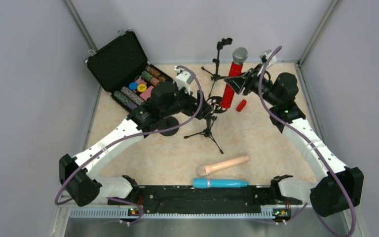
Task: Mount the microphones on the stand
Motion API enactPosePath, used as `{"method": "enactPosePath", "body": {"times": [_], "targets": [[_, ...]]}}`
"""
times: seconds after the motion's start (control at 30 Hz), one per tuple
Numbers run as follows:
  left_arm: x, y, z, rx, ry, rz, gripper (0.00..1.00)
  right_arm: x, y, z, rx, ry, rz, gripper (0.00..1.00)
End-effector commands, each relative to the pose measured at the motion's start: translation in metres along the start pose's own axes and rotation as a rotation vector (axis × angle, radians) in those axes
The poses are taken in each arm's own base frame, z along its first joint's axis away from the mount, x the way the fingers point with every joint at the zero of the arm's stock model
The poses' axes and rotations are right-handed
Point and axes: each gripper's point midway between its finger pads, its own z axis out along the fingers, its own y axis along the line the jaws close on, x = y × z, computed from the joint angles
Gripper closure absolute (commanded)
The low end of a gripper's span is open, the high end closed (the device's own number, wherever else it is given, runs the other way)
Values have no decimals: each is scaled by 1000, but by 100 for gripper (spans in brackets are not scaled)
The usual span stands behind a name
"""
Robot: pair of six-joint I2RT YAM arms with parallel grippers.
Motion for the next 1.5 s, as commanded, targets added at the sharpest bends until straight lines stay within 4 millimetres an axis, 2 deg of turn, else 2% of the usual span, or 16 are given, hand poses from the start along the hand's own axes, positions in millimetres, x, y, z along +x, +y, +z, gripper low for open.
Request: {"method": "enactPosePath", "body": {"times": [0.0,0.23,0.67,0.93,1.23,1.47], "targets": [[-18,-11,-9,50,-82,33,6,-57,23,2,-91,-172,-193,100],[-10,-13,-7,71,-62,22,7,-73,27,0,-120,-285,-314,100],[0,-10,3,63,-19,-18,10,-82,35,6,-171,-330,-351,100],[10,-2,9,17,28,-28,9,-69,44,20,-236,-310,-417,100],[23,15,16,-108,112,-34,8,-47,40,33,-235,-261,-360,100],[33,13,24,-120,160,-16,9,-33,35,36,-219,-235,-331,100]]}}
